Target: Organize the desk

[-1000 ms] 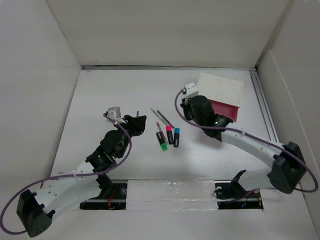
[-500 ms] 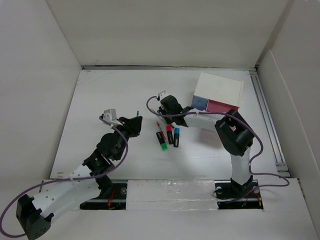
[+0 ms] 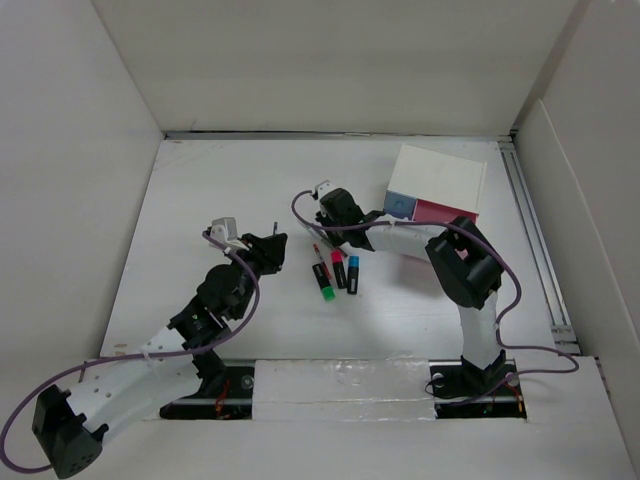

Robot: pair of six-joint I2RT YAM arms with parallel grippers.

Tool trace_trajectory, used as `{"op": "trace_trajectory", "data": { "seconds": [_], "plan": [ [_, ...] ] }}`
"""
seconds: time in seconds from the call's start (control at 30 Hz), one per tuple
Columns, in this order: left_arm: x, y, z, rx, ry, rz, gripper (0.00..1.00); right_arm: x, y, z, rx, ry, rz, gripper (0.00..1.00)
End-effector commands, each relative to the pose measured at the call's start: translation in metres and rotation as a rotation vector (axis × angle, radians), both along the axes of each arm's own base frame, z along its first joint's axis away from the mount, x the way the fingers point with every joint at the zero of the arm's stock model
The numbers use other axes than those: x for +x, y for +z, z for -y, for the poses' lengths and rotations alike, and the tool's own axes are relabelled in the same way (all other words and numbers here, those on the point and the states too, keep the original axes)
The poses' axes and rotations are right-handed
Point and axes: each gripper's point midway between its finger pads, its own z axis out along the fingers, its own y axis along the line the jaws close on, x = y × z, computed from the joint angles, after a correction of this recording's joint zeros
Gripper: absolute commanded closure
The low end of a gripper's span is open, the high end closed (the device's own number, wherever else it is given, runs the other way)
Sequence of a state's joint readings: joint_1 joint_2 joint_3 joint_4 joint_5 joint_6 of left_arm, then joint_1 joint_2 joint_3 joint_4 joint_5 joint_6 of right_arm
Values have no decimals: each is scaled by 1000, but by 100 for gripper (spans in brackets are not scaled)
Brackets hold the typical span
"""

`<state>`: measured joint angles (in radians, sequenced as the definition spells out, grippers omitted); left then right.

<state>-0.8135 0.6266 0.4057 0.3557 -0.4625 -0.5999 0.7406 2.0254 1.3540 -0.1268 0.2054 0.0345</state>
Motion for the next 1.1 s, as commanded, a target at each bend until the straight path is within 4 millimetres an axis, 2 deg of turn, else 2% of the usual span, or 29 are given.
{"op": "trace_trajectory", "data": {
  "seconds": [0.0, 0.4, 0.67, 0.73, 0.93, 1.0, 1.07],
  "plan": [
    [1, 13, 1, -30, -5, 34, 83, 7, 17, -9, 48, -1, 38, 74],
    [1, 13, 2, -27, -8, 35, 83, -3, 24, -15, 88, 27, 33, 72],
    [0, 13, 2, -29, -11, 38, 83, -12, 1, -20, 72, 48, -24, 73],
    [1, 13, 2, -28, -9, 36, 83, -11, 5, -17, 72, 33, -10, 74],
    [1, 13, 2, -27, -11, 35, 83, -4, 52, -11, 113, 1, 95, 75],
    [0, 14, 2, -28, -11, 37, 83, -9, 62, -19, 138, 39, 106, 74],
    [0, 14, 1, -29, -8, 38, 83, -14, 63, -24, 142, 57, 100, 74]
  ]
}}
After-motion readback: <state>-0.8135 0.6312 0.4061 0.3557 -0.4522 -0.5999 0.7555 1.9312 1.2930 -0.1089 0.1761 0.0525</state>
